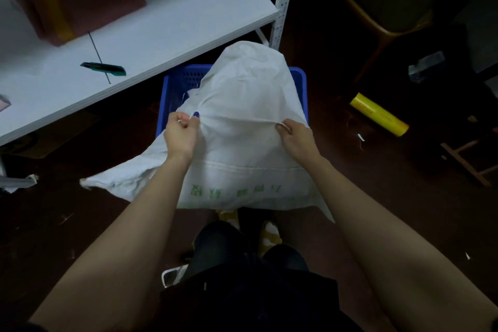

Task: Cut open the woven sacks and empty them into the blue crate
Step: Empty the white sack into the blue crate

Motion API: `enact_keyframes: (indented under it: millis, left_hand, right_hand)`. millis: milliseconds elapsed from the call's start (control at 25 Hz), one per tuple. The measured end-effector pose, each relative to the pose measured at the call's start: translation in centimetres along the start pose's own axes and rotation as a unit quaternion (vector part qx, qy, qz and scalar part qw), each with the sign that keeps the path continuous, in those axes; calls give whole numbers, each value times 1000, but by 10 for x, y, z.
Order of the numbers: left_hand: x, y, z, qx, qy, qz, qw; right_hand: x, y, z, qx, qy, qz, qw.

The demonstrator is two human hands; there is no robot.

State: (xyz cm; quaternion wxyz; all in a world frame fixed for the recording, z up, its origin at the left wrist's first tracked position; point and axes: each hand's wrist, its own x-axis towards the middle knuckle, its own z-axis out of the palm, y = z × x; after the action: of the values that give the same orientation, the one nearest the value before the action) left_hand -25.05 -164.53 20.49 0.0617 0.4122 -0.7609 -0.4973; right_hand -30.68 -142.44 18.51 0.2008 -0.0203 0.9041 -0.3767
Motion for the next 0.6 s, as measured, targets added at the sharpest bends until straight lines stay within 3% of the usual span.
enact_keyframes:
  millis: [120, 240, 400, 600]
  left_hand:
    - [5, -25, 0, 198, -113, 83, 970]
    - [13, -47, 5, 349, -171, 91, 917]
    - [28, -63, 23, 407, -183, 77, 891]
    - [58, -69, 29, 493, -190, 114, 841]
  right_hand:
    - [6, 18, -4, 10, 34, 35, 999]
    - [21, 31, -7, 35, 46, 61, 997]
    - [30, 48, 1, 36, 32, 111, 993]
    - [23, 78, 17, -70, -36, 215, 974]
